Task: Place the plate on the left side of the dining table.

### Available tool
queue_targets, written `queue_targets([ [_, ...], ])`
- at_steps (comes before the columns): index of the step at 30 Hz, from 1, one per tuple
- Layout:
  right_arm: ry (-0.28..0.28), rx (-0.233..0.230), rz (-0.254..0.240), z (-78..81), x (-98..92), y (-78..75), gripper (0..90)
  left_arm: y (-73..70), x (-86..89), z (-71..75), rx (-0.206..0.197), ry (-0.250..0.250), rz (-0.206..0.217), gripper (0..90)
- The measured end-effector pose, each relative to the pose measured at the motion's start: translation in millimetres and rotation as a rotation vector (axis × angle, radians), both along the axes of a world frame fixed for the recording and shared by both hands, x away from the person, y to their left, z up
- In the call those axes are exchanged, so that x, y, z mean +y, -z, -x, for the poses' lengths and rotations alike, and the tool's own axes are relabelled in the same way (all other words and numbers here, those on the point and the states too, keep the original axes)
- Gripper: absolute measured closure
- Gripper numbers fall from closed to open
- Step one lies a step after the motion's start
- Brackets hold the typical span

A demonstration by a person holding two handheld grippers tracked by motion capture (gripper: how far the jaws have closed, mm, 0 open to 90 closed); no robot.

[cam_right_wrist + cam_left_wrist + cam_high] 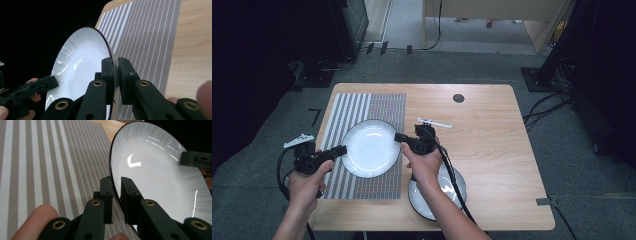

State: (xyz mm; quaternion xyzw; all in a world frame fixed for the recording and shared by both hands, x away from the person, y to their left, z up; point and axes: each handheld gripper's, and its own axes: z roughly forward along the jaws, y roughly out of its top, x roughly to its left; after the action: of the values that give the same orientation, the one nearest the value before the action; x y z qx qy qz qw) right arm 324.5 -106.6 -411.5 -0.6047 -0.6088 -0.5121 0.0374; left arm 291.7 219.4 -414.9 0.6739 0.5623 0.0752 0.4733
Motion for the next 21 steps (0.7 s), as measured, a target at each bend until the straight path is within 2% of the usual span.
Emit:
queue_targets([
  [7,-0.002,0.039,0.013,-22.7,19.5,8.7,84.4,10.9,14.7,-19.9,0.047,-0.034,-0.016,81.8],
  [10,-0.003,0.059,0.013,-35.9,29.9,16.8,84.4,16.1,21.1,-27.7,0.068,-0.066,0.007,82.9],
  [12,-0.007,0.063,0.012,-39.5,31.4,19.5,84.4,19.9,25.0,-33.1,0.082,-0.076,0.017,83.0],
  [17,-0.017,0.105,0.003,-56.8,38.1,32.8,84.6,30.4,29.2,-47.2,0.105,-0.101,0.006,83.4],
  [21,-0.007,0.131,0.019,-68.1,45.2,40.8,84.7,40.1,32.6,-61.4,0.128,-0.13,0.0,84.7],
])
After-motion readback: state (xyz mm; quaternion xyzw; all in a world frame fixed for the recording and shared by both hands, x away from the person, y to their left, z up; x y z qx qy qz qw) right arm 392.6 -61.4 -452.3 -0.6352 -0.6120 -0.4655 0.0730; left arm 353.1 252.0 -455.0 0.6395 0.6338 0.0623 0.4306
